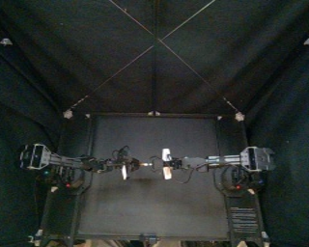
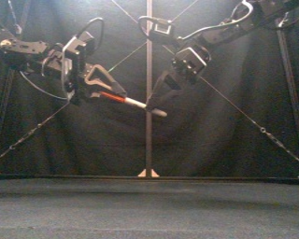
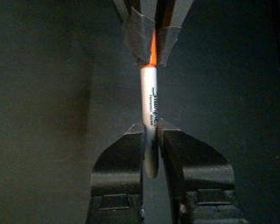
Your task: Uncap the pen
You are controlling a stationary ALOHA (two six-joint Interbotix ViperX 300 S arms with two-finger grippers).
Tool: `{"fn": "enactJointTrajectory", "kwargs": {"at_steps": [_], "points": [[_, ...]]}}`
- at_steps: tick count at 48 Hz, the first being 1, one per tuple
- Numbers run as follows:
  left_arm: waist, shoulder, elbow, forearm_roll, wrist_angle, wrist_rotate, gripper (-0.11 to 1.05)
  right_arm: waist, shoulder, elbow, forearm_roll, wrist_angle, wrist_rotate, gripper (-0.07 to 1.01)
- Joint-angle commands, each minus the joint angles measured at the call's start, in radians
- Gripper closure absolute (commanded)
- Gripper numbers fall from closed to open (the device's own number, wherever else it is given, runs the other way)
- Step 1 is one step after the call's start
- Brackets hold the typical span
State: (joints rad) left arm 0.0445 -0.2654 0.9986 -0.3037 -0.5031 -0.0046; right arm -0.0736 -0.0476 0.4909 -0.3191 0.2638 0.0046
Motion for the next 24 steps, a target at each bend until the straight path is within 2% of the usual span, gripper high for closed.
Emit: {"fn": "enactJointTrajectory", "kwargs": {"at_steps": [1,24], "points": [[-0.002,-0.029,0.002,-0.002,-0.003,-0.0015,0.50,-0.005,-0.026,-0.021,0.000,0.000,0.000,0.49],[-0.002,-0.094,0.051,-0.021,-0.002,-0.0015,0.50,-0.020,-0.067,0.015,0.000,0.000,0.005,0.49]]}}
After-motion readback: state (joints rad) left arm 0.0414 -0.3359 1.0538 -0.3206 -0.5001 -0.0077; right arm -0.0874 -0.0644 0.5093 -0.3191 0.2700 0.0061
